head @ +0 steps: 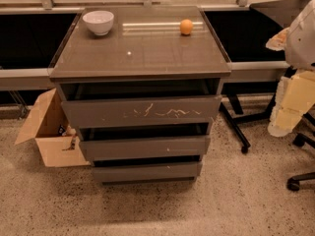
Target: Open bottom drawer
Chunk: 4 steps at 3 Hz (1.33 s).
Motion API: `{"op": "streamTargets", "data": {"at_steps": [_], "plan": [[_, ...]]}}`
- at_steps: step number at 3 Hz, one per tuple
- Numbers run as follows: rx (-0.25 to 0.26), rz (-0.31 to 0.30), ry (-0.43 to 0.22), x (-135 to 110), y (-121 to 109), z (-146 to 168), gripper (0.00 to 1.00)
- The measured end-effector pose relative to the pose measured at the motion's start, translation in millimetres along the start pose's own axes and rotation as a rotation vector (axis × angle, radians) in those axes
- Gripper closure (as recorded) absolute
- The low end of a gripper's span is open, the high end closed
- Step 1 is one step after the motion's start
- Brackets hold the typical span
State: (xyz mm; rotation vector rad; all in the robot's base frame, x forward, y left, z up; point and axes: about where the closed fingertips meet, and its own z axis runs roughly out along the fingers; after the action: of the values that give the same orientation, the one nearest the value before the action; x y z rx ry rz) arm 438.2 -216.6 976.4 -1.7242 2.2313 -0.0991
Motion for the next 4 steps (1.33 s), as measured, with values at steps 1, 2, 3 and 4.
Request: {"op": "streamTargets", "data": {"at_steps": [1, 2, 3, 4], "plan": [[0.000, 0.000, 0.000, 0, 0, 0, 0.00], [-0.028, -0.017, -0.080, -10, 7, 19, 0.00], [-0.084, -0.094, -0.264, -41, 28, 68, 0.00], [-0.121, -0.139, -0.383, -61, 41, 100, 0.00]]}}
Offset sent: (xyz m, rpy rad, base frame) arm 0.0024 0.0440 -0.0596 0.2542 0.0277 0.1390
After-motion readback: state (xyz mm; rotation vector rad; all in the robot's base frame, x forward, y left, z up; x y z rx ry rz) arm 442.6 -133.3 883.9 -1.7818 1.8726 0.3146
